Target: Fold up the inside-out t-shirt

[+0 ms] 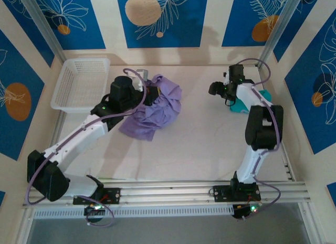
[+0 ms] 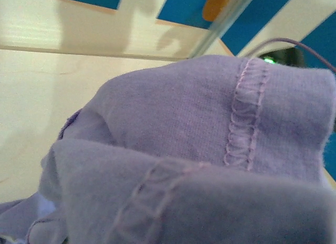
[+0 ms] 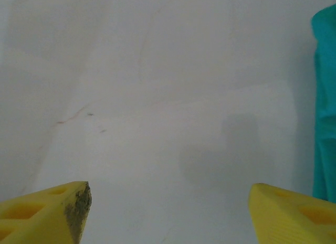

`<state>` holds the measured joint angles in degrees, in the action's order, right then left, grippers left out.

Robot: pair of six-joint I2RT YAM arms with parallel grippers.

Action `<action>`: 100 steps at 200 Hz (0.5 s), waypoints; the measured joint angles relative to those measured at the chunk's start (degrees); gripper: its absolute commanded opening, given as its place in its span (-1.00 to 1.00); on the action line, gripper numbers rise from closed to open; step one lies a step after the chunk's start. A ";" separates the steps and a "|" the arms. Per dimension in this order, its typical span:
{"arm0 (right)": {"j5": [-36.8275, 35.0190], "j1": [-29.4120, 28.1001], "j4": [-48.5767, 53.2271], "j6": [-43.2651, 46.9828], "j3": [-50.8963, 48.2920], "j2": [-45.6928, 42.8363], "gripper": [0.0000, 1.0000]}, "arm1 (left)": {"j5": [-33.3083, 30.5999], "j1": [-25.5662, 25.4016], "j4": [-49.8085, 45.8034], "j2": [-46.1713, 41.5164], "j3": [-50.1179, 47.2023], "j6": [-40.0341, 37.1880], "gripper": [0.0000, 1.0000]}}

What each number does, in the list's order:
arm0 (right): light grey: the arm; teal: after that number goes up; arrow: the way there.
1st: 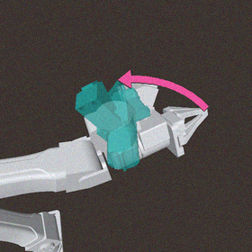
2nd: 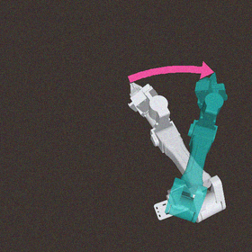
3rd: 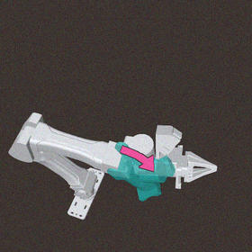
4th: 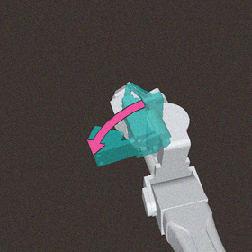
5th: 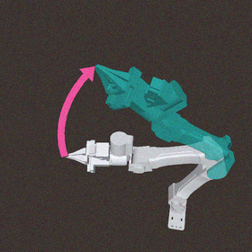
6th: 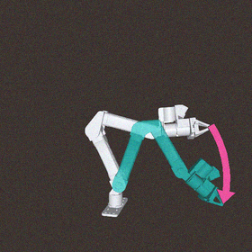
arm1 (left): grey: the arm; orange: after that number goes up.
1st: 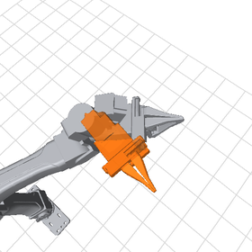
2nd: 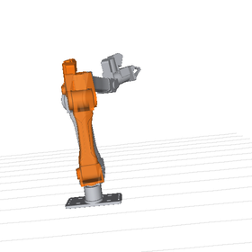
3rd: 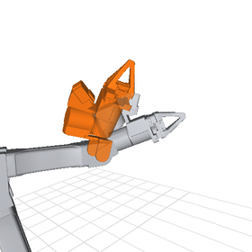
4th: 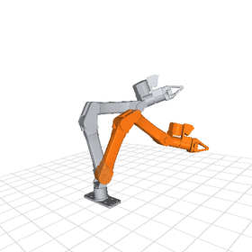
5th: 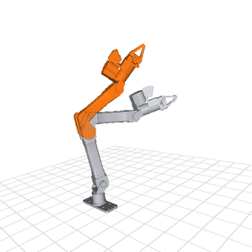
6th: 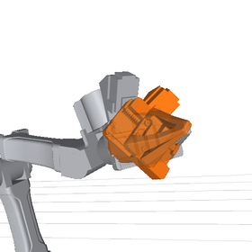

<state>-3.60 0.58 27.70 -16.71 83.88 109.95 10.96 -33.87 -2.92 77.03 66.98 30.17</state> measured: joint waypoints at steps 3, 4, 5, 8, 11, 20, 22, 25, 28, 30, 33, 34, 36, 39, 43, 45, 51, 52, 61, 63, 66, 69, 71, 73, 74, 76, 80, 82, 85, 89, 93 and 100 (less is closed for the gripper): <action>0.00 0.09 0.57 0.00 1.01 1.09 0.56 | 0.15 -0.28 0.50 0.24 -0.09 0.26 -1.00; 0.02 0.11 0.72 0.04 1.25 1.40 0.56 | 0.17 -0.35 0.66 0.33 -0.11 0.35 -1.00; 0.02 0.15 0.96 0.15 1.73 1.97 0.56 | 0.22 -0.44 0.79 0.42 -0.13 0.44 -1.00; 0.02 0.22 1.62 0.22 2.75 2.99 0.56 | 0.35 -0.72 1.16 0.61 -0.20 0.55 -1.00; 0.00 0.31 2.10 0.31 3.65 4.09 0.55 | 0.57 -1.05 1.64 0.92 -0.22 0.96 -1.00; -0.02 0.66 3.91 0.72 6.10 6.82 0.55 | 0.85 -1.73 2.60 1.60 -0.31 1.29 -1.00; -0.04 0.74 4.31 0.76 6.58 7.39 0.55 | 0.94 -1.86 2.95 1.75 -0.31 1.31 -1.00; -0.07 0.90 4.79 0.96 7.17 8.15 0.55 | 1.03 -2.05 3.21 1.97 -0.33 1.49 -1.00; -0.04 1.03 5.33 1.14 7.72 8.76 0.55 | 1.05 -2.19 3.43 2.14 -0.33 1.46 -1.00; -0.09 1.14 5.66 1.20 8.00 9.25 0.55 | 1.05 -2.29 3.65 2.29 -0.35 1.51 -1.00; -0.17 1.29 6.19 1.44 8.41 9.77 0.55 | 1.05 -2.43 3.87 2.43 -0.37 1.55 -1.00; -0.24 1.36 6.45 1.55 8.57 10.01 0.55 | 1.05 -2.47 3.91 2.51 -0.42 1.57 -1.00; -0.26 1.46 6.82 1.55 8.79 10.38 0.55 | 1.07 -2.54 4.09 2.64 -0.42 1.68 -1.00; -0.35 1.64 7.28 1.81 9.03 10.78 0.55 | 1.07 -2.64 4.24 2.71 -0.48 1.73 -1.00; -0.46 1.88 8.04 1.99 9.31 11.26 0.55 | 1.05 -2.75 4.52 2.86 -0.66 1.90 -1.00; -0.52 1.97 8.24 2.10 9.38 11.43 0.55 | 1.05 -2.80 4.63 2.89 -0.72 1.90 -1.00; -0.72 2.38 9.35 2.49 9.66 12.09 0.55 | 1.05 -2.89 4.92 2.95 -1.03 1.99 -1.00; -0.74 2.43 9.49 2.56 9.70 12.17 0.55 | 1.03 -2.93 5.03 2.95 -1.11 2.03 -1.00; -0.92 2.99 10.95 3.15 10.05 12.92 0.55 | 1.05 -2.97 5.16 2.97 -1.51 2.25 -1.00; -0.96 3.15 11.28 3.26 10.14 13.05 0.55 | 1.05 -2.97 5.18 2.97 -1.60 2.34 -1.00; -1.11 3.37 11.67 3.30 10.25 13.31 0.55 | 1.03 -2.97 5.27 2.97 -1.73 2.34 -1.00; -1.16 3.54 12.00 3.45 10.34 13.53 0.55 | 1.03 -2.99 5.29 2.97 -1.86 2.36 -1.00; -1.25 3.65 12.17 3.52 10.40 13.66 0.55 | 1.03 -2.99 5.31 2.99 -1.92 2.36 -1.00; -1.38 3.80 12.46 3.56 10.47 13.77 0.55 | 1.03 -2.99 5.31 2.99 -1.97 2.38 -1.00; -1.40 3.85 12.55 3.63 10.51 13.79 0.55 | 1.03 -2.99 5.31 2.99 -1.99 2.38 -1.00; -1.53 3.98 12.76 3.74 10.54 13.94 0.55 | 1.03 -2.99 5.31 3.02 -2.03 2.43 -1.00; -1.81 4.28 13.09 3.82 10.56 14.08 0.55 | 1.03 -3.02 5.31 3.06 -2.08 2.49 -1.00; -1.84 4.37 13.14 3.93 10.56 14.12 0.55 | 1.05 -3.02 5.31 3.10 -2.08 2.49 -1.00; -1.95 4.61 13.31 3.93 10.58 14.16 0.54 | 1.03 -3.02 5.33 3.17 -2.08 2.51 -1.00; -2.03 4.79 13.53 4.09 10.64 14.16 0.54 | 1.05 -3.04 5.42 3.30 -2.08 2.51 -1.00; -2.38 5.01 13.73 4.13 10.75 14.16 0.54 | 1.05 -3.04 5.51 3.39 -2.08 2.51 -1.00; -2.82 5.46 14.03 4.28 10.93 14.16 0.54 | 1.05 -3.04 5.51 3.61 -2.10 2.54 -1.00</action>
<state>-6.42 6.04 41.74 -12.43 94.80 124.11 12.01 -36.91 2.59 80.64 64.88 32.71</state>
